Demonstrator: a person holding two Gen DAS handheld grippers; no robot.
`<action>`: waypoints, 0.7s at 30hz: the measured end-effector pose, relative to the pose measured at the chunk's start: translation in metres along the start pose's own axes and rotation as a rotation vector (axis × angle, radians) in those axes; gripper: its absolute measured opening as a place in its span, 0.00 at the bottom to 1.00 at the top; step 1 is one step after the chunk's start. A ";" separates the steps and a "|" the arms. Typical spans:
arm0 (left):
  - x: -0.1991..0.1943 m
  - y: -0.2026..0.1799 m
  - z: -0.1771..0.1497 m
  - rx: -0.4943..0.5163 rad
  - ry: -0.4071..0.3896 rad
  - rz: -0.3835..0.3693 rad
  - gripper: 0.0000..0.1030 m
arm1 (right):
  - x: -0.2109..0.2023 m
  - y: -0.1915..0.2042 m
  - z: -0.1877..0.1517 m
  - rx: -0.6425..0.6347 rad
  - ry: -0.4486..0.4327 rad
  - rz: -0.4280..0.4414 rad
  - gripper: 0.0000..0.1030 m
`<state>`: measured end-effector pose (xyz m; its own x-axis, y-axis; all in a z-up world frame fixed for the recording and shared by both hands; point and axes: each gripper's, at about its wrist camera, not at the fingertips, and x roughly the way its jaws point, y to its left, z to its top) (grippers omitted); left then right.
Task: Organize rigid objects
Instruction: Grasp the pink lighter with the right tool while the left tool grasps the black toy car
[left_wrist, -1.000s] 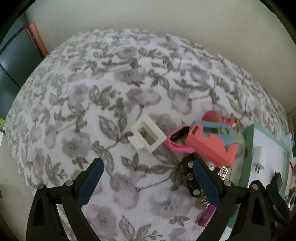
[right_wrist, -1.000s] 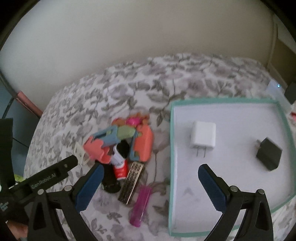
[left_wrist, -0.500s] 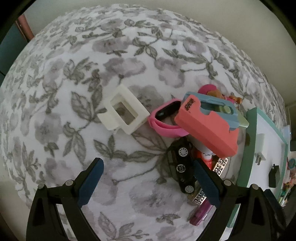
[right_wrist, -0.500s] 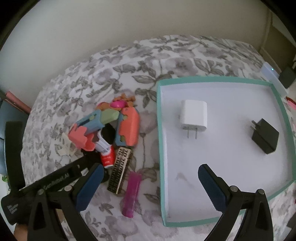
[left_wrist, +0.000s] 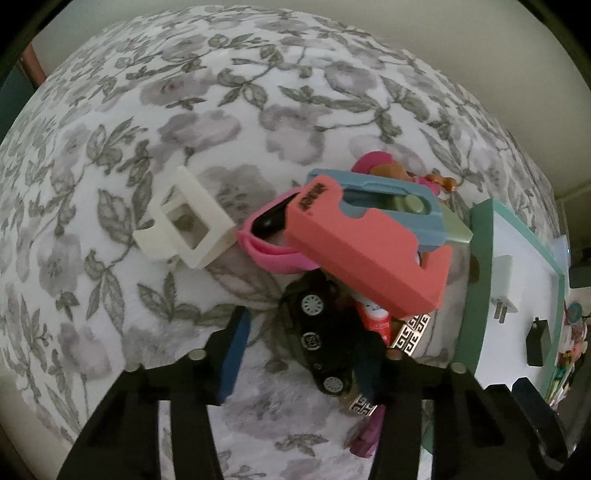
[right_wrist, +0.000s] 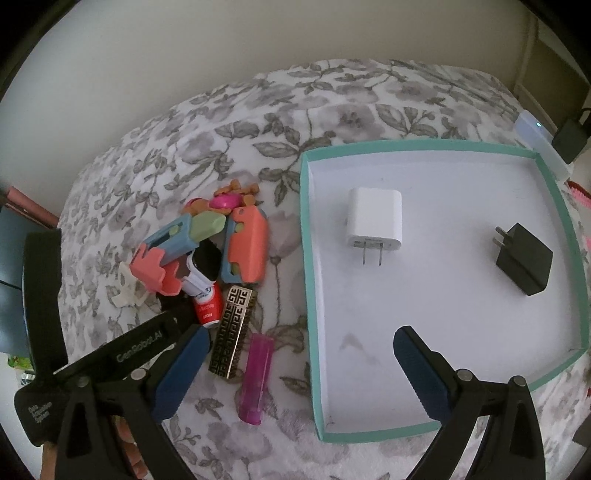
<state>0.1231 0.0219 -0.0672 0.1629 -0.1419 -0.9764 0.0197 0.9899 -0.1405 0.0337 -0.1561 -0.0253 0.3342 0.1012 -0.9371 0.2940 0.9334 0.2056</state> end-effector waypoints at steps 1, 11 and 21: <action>0.000 -0.002 0.000 0.001 -0.001 -0.005 0.41 | 0.000 0.000 0.000 0.001 0.001 0.002 0.98; 0.015 -0.027 0.001 0.023 -0.005 0.002 0.33 | 0.001 -0.004 -0.001 0.022 0.010 0.017 0.98; 0.003 -0.019 -0.002 0.022 -0.010 0.005 0.33 | 0.002 -0.002 -0.002 0.030 0.030 0.056 0.98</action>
<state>0.1214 0.0024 -0.0678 0.1729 -0.1374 -0.9753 0.0402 0.9904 -0.1324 0.0321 -0.1566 -0.0285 0.3242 0.1632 -0.9318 0.3022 0.9155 0.2655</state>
